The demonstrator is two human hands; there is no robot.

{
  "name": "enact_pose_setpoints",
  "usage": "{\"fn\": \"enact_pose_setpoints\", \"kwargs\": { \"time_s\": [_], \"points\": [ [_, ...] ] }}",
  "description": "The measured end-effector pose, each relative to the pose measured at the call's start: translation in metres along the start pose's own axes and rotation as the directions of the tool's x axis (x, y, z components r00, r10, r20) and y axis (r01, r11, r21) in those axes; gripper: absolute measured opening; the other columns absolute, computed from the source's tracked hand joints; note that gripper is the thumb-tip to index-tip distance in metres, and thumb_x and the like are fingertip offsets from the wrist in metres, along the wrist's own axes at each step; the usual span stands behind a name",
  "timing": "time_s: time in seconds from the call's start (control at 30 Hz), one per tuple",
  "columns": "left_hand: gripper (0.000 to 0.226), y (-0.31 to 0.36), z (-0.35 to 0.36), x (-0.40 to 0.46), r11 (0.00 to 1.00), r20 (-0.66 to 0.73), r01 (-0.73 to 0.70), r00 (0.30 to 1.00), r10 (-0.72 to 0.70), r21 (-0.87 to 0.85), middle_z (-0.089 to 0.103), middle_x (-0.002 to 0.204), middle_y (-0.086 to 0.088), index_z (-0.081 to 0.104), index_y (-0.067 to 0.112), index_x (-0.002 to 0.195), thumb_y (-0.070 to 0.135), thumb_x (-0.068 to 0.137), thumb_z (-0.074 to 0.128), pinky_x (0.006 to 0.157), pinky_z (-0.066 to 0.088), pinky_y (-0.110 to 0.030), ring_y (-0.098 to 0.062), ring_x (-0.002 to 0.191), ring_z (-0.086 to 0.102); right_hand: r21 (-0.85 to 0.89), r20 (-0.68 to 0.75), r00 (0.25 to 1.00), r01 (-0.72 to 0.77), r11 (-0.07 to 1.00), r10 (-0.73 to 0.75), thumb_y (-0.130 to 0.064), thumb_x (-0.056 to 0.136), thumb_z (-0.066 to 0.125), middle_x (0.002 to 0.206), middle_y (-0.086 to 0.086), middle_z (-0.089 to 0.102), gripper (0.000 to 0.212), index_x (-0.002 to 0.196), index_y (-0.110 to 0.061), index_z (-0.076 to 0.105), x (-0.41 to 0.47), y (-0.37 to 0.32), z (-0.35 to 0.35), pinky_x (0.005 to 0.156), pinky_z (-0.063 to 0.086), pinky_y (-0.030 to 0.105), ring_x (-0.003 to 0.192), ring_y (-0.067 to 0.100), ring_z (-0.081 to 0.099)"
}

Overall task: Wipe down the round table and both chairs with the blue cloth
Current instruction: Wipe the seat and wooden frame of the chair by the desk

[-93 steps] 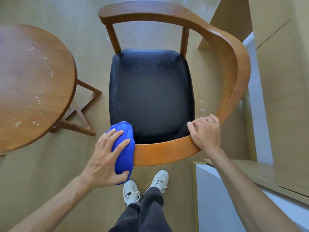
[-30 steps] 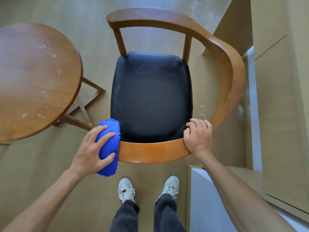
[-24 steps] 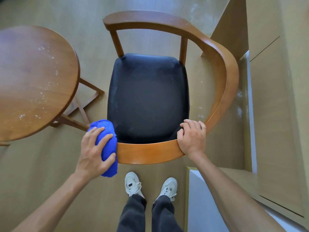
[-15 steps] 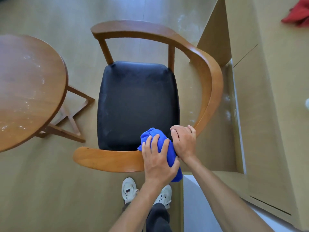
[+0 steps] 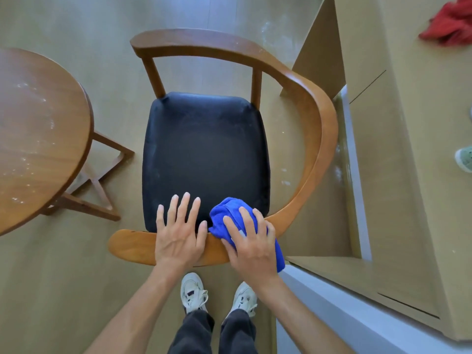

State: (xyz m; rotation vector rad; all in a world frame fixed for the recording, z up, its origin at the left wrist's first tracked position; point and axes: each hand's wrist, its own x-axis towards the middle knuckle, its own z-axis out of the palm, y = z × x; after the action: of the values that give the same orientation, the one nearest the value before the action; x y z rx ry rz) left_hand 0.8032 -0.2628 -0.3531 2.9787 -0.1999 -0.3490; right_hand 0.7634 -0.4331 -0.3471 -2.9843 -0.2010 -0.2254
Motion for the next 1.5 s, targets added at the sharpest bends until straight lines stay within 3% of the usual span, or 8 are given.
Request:
{"fn": "enact_pose_setpoints", "kwargs": {
  "time_s": [0.1, 0.27, 0.5, 0.6, 0.7, 0.83, 1.3, 1.5],
  "points": [
    [0.059, 0.000, 0.001, 0.001, 1.000, 0.013, 0.012, 1.000, -0.012, 0.007, 0.046, 0.145, -0.014, 0.052, 0.012, 0.137, 0.042, 0.092, 0.029, 0.113, 0.024, -0.057, -0.034, 0.136, 0.039, -0.055, -0.038, 0.995, 0.093, 0.994, -0.095, -0.033, 0.087, 0.063, 0.120, 0.013, 0.063, 0.028, 0.110, -0.019, 0.070, 0.014, 0.072, -0.005, 0.076, 0.049, 0.047, 0.106, 0.040, 0.059],
    [0.059, 0.001, -0.001, 0.002, 0.999, 0.005, 0.032, 0.999, -0.032, -0.004, 0.048, 0.142, -0.017, 0.058, 0.009, 0.130, 0.042, 0.089, 0.031, 0.109, 0.028, -0.056, -0.034, 0.132, 0.044, -0.107, -0.110, 0.955, -0.288, 0.952, 0.276, -0.030, 0.083, 0.067, 0.114, 0.012, 0.063, 0.024, 0.104, -0.018, 0.070, 0.044, 0.078, -0.009, 0.064, 0.048, 0.044, 0.094, 0.037, 0.056],
    [0.055, 0.000, 0.005, 0.003, 0.999, -0.027, 0.032, 0.999, -0.033, -0.036, 0.053, 0.136, -0.019, 0.064, 0.003, 0.119, 0.037, 0.087, 0.035, 0.104, 0.034, -0.055, -0.035, 0.123, 0.052, 0.111, -0.119, 0.992, 0.047, 0.993, -0.033, -0.032, 0.087, 0.064, 0.109, 0.007, 0.064, 0.020, 0.104, -0.026, 0.069, 0.005, 0.014, 0.006, 0.071, 0.046, 0.039, 0.098, 0.031, 0.057],
    [0.055, -0.004, 0.012, 0.004, 0.999, -0.061, 0.021, 0.998, -0.023, -0.037, 0.052, 0.136, -0.019, 0.063, 0.004, 0.119, 0.039, 0.087, 0.034, 0.104, 0.032, -0.054, -0.035, 0.123, 0.051, 0.054, -0.145, 0.986, 0.097, 0.994, -0.088, -0.018, 0.078, 0.071, 0.100, 0.010, 0.067, 0.021, 0.099, -0.023, 0.072, 0.022, 0.048, 0.005, 0.064, 0.046, 0.038, 0.087, 0.033, 0.060],
    [0.057, -0.004, 0.011, 0.004, 0.999, -0.060, 0.017, 0.998, -0.019, -0.030, 0.051, 0.137, -0.019, 0.062, 0.005, 0.121, 0.041, 0.088, 0.032, 0.105, 0.031, -0.054, -0.035, 0.124, 0.050, -0.049, -0.171, 0.985, -0.019, 0.999, 0.010, -0.007, 0.069, 0.076, 0.102, 0.012, 0.066, 0.032, 0.098, -0.020, 0.073, 0.043, 0.098, 0.000, 0.064, 0.048, 0.039, 0.087, 0.034, 0.061],
    [0.059, -0.004, 0.011, 0.005, 0.999, -0.054, 0.022, 0.998, -0.024, -0.033, 0.051, 0.137, -0.018, 0.062, 0.006, 0.122, 0.043, 0.087, 0.032, 0.105, 0.031, -0.055, -0.036, 0.125, 0.049, -0.248, -0.200, 0.978, 0.014, 0.969, -0.065, -0.010, 0.079, 0.071, 0.116, 0.012, 0.056, 0.032, 0.109, -0.019, 0.068, 0.097, 0.154, -0.010, 0.070, 0.048, 0.044, 0.096, 0.035, 0.059],
    [0.062, 0.013, -0.011, 0.013, 0.984, 0.074, 0.107, 0.993, -0.097, -0.143, 0.053, 0.138, -0.015, 0.062, 0.009, 0.126, 0.041, 0.082, 0.033, 0.103, 0.038, -0.057, -0.036, 0.130, 0.047, 0.028, -0.266, 0.839, -0.485, 0.874, 0.474, -0.023, 0.086, 0.066, 0.129, 0.016, 0.048, 0.043, 0.128, -0.019, 0.055, 0.150, 0.154, -0.033, 0.082, 0.047, 0.044, 0.109, 0.033, 0.049],
    [0.059, 0.120, -0.008, 0.042, 0.954, 0.066, -0.220, 0.969, 0.237, -0.202, 0.053, 0.140, -0.011, 0.060, 0.014, 0.130, 0.046, 0.089, 0.034, 0.101, 0.043, -0.056, -0.032, 0.129, 0.050, -0.039, -0.172, 0.924, -0.352, 0.935, 0.341, -0.026, 0.083, 0.070, 0.126, 0.017, 0.050, 0.046, 0.127, -0.019, 0.056, 0.174, 0.178, -0.038, 0.083, 0.046, 0.046, 0.105, 0.035, 0.051]
  ]
}}
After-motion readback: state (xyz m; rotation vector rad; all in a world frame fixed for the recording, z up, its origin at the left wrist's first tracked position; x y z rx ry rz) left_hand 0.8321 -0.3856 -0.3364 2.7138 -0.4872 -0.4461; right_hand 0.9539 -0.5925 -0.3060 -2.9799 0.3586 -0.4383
